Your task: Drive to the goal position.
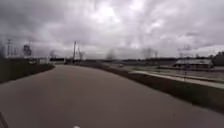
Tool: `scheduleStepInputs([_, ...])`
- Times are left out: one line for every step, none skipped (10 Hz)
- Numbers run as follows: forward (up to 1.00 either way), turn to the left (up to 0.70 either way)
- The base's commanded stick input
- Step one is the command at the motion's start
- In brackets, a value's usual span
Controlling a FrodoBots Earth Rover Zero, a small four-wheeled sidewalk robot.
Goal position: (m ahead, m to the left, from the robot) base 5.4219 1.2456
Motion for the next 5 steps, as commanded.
scheduleStepInputs([1.00, 0.00])
scheduleStepInputs([1.00, 0.00])
scheduleStepInputs([1.00, 0.00])
scheduleStepInputs([1.00, 0.00])
scheduleStepInputs([1.00, 0.00])
